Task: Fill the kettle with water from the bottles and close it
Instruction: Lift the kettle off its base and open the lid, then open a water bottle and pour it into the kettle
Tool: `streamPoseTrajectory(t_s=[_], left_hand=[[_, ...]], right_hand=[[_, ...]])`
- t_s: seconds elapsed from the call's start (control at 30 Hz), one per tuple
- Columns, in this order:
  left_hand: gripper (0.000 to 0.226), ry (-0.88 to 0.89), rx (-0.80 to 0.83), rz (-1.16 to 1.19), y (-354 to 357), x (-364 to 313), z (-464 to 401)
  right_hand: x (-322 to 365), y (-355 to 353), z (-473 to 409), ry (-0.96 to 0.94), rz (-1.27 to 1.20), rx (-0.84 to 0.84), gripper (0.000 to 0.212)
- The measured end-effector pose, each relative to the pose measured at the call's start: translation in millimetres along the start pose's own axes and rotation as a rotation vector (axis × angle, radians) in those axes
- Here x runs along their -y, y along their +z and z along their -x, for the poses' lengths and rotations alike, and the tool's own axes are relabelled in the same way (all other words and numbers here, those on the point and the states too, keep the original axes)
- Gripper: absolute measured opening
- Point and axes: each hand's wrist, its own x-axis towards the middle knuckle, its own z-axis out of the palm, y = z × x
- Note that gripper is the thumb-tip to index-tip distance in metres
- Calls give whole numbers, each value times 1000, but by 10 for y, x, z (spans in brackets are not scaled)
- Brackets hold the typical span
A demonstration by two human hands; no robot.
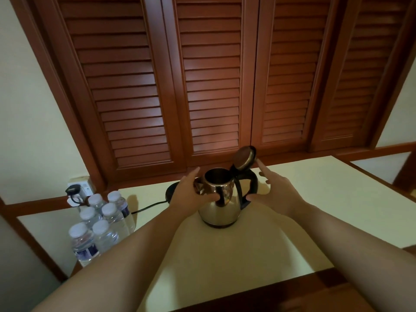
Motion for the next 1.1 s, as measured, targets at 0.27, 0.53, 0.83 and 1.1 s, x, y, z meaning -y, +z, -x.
streamPoseTrajectory(t_s=[0.27,0.53,0.83,1.1], left_hand=[[68,-86,65,-198,193,576,650],[53,76,94,-316,222,1217,1355],[27,45,-220,-163,-54,1329,1836],[22,-282,-689,2,-472,1392,2123]], right_hand=[[-95,619,594,-209,-34,-181,57],[274,1513,632,-305,161,318,59],[426,1827,667,-400,405,523,95],[445,1805,667,-409,420,526,103]])
